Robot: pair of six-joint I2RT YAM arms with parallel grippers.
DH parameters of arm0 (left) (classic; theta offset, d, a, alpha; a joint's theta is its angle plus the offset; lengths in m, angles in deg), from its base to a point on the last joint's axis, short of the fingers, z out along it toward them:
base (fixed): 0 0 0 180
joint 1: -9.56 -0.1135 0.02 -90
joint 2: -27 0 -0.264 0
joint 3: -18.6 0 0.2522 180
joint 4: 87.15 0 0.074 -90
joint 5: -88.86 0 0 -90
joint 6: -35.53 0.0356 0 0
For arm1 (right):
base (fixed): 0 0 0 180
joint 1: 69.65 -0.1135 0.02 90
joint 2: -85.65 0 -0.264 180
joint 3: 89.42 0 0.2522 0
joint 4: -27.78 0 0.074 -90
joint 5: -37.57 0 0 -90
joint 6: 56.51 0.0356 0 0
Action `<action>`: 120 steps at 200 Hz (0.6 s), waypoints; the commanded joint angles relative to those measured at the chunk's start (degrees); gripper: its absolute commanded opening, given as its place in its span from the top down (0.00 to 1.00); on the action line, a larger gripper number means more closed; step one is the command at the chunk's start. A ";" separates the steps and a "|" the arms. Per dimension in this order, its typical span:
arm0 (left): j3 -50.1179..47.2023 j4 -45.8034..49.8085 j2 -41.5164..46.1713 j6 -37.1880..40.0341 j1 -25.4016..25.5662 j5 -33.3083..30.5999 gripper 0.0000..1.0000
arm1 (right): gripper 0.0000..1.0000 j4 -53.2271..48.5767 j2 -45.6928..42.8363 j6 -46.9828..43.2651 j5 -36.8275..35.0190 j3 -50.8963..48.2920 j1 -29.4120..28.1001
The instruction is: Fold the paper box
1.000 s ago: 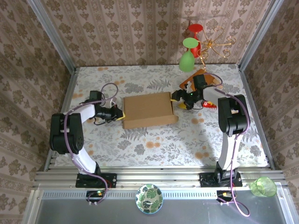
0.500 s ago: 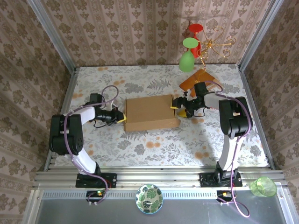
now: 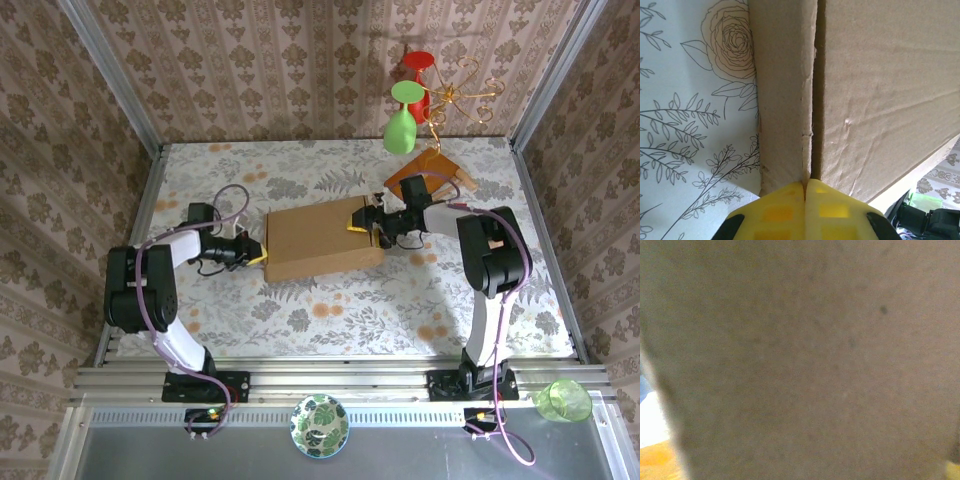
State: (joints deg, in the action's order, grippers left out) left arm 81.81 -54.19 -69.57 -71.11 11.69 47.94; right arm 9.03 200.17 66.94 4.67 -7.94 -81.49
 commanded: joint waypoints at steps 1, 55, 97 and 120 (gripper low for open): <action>-2.03 2.88 -0.68 1.09 -0.29 -2.99 1.00 | 0.21 4.45 0.54 3.12 3.28 -0.97 -0.37; -2.23 -5.50 8.88 -8.90 -1.03 -6.43 0.69 | 0.38 12.59 -1.10 17.28 0.99 -3.39 -0.90; -5.11 -21.29 18.77 -29.13 -5.08 -11.70 0.45 | 0.44 5.89 -4.75 30.76 -0.38 -3.19 -0.57; -6.14 -29.11 15.61 -39.09 -6.87 -6.32 0.39 | 0.46 1.49 -6.42 37.57 1.09 -3.33 -0.13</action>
State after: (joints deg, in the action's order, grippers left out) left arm 77.86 -73.33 -50.67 -95.37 6.25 39.33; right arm 17.48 196.92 93.41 5.46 -10.65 -82.15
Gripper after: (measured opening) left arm 0.590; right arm 0.547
